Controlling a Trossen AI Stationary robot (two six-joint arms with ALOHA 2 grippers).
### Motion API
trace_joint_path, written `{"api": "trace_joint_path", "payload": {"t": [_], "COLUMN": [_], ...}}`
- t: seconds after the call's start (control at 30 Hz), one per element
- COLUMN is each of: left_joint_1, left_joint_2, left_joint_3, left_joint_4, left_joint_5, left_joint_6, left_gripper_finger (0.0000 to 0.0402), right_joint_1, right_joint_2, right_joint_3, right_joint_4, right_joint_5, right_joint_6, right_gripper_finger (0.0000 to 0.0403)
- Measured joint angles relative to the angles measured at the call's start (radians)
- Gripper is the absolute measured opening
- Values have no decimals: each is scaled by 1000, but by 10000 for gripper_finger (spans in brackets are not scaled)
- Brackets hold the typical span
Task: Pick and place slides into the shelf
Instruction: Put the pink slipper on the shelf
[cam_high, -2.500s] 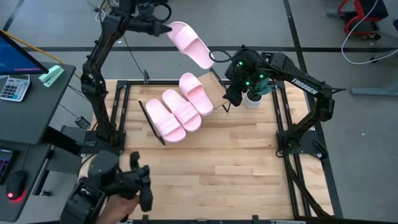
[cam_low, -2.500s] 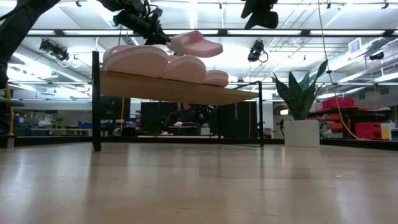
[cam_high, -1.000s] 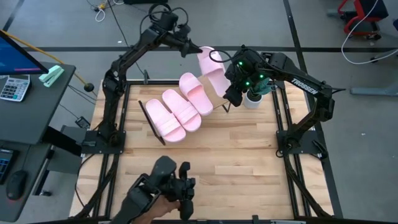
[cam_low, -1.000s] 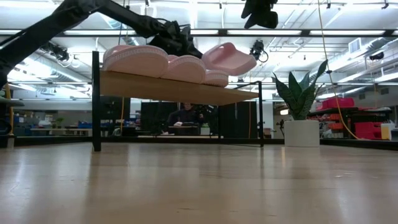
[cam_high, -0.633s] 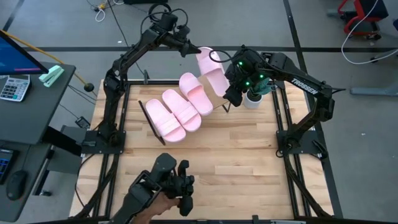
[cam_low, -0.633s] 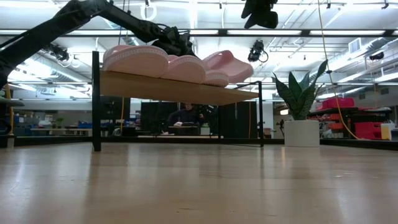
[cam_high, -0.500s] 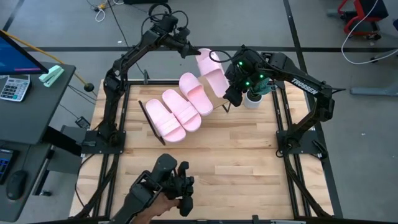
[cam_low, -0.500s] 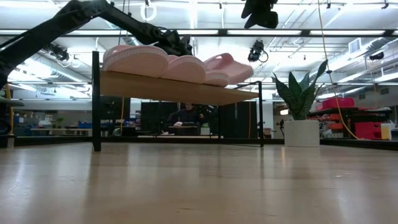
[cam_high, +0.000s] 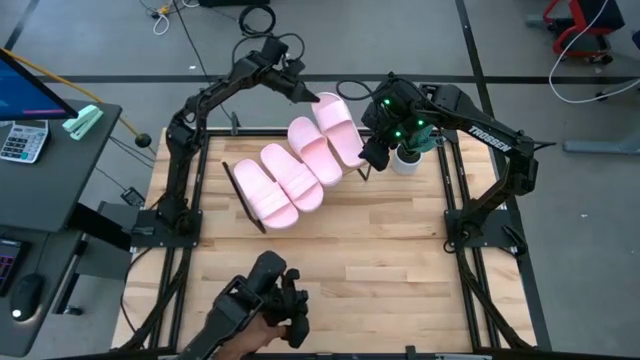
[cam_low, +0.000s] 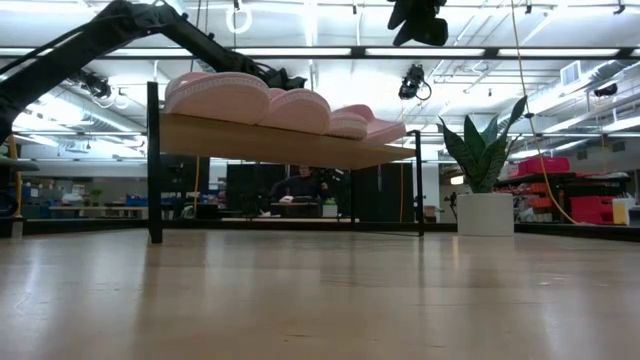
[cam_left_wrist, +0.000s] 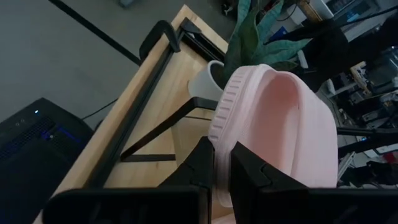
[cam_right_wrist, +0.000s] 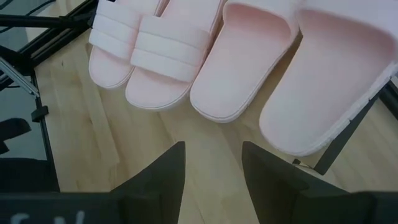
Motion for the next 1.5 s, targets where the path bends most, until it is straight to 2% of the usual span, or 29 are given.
{"api": "trace_joint_path", "payload": {"t": [0.23,0.43,0.9,1.1,1.3,1.5], "left_joint_1": [38,66,10,0,13,14], "left_joint_2": [-7,-7,-9,-9,-9,-9], "left_joint_3": [0,0,0,0,0,0], "left_joint_4": [-58,-194,-216,-220,-221,-222], "left_joint_5": [-9,-40,-27,-137,-161,-220], "left_joint_6": [-96,-6,60,61,61,84], "left_gripper_finger": [29,29,30,32,36,74], "right_joint_1": [0,0,0,0,0,0], "right_joint_2": [0,0,0,0,0,0], "right_joint_3": [0,0,0,0,0,0], "right_joint_4": [1,2,3,3,3,3], "right_joint_5": [0,0,0,1,1,1], "right_joint_6": [2,1,-1,-2,-2,-2], "right_gripper_finger": [164,164,164,164,164,164]}}
